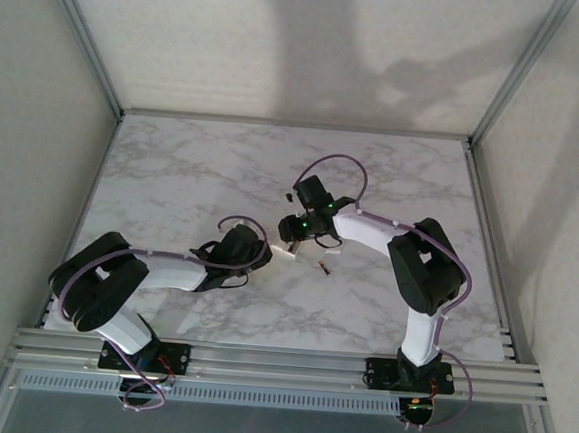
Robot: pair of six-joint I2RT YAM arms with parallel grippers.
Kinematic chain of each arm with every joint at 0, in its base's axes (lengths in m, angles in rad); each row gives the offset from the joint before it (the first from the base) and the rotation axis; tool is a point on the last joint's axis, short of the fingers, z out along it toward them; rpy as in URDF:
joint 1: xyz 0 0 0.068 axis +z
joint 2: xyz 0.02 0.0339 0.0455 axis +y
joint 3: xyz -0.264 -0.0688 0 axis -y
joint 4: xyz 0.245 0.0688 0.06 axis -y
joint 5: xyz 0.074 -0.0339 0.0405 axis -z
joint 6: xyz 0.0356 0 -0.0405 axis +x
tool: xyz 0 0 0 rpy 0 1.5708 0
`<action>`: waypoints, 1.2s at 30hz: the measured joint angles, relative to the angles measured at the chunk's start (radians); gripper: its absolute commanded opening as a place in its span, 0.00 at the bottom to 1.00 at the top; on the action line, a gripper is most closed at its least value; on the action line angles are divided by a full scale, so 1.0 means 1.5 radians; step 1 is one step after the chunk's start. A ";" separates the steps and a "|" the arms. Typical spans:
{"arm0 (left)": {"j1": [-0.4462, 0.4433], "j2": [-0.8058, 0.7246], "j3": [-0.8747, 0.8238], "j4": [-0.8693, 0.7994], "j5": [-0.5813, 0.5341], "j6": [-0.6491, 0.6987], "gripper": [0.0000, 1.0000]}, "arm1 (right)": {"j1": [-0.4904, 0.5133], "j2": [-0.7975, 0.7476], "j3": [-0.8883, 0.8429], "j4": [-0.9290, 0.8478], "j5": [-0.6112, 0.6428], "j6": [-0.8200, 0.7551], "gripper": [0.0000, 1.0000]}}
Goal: Load the batteries into the remote control
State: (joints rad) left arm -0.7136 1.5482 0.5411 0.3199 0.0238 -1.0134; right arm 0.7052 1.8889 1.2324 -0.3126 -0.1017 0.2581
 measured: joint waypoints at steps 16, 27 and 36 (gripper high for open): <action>0.038 0.001 0.013 0.002 0.005 0.005 0.36 | -0.010 -0.021 -0.026 0.012 -0.020 0.012 0.63; 0.050 0.026 0.042 0.004 0.005 0.028 0.36 | -0.012 -0.021 -0.031 0.022 -0.026 0.012 0.59; 0.051 0.030 0.045 0.003 0.005 0.030 0.36 | -0.011 -0.021 -0.031 0.022 -0.034 0.002 0.53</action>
State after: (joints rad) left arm -0.6376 1.5925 0.6083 0.3248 0.0311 -0.9680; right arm 0.6880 1.8576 1.1862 -0.2802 -0.1532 0.2615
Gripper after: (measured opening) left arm 0.357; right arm 0.533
